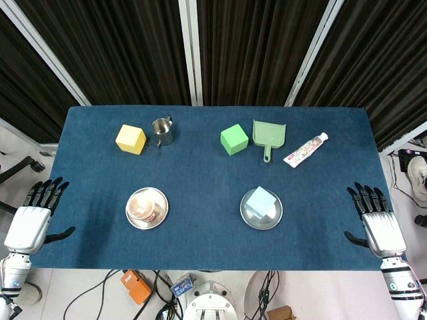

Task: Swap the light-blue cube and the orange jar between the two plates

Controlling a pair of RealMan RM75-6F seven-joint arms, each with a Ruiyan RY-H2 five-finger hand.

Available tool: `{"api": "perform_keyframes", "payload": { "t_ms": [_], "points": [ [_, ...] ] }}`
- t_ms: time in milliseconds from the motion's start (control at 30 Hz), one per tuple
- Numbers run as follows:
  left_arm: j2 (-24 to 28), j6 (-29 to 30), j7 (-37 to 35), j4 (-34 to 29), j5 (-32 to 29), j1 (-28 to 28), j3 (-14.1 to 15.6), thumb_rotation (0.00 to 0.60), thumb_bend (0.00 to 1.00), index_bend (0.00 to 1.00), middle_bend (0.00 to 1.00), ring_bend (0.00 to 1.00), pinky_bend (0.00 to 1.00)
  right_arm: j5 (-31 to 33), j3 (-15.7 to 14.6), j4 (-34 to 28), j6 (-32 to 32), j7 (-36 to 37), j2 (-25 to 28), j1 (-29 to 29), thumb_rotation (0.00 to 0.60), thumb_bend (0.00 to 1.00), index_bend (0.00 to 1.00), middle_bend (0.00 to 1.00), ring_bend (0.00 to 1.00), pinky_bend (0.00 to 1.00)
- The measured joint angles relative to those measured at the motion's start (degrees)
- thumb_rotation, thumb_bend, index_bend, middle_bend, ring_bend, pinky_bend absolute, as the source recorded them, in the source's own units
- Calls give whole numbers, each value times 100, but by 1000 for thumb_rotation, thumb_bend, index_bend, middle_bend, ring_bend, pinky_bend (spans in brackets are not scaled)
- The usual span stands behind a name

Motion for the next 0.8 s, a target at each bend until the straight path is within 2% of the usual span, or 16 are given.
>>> {"api": "perform_keyframes", "payload": {
  "t_ms": [300, 400, 600, 800],
  "points": [
    [41, -25, -54, -31, -19, -12, -4, 600, 81, 0, 0, 0, 6, -109, 8, 25, -283, -138, -110, 233, 600, 271, 0, 0, 0, 0],
    [29, -28, -31, -24, -37, -14, -13, 600, 81, 0, 0, 0, 6, -179, 57, -6, -677, -294, -145, 540, 600, 271, 0, 0, 0, 0],
    [-1, -45, 73, -30, -75, -22, -29, 600, 81, 0, 0, 0, 6, -138, 314, -81, -1889, -842, -393, 1487, 600, 272, 0, 0, 0, 0],
    [12, -10, 28, -26, -102, 2, -38, 600, 80, 0, 0, 0, 6, 294, 609, 41, -3009, -1474, -1030, 2461, 600, 271, 0, 0, 0, 0]
  ]
}}
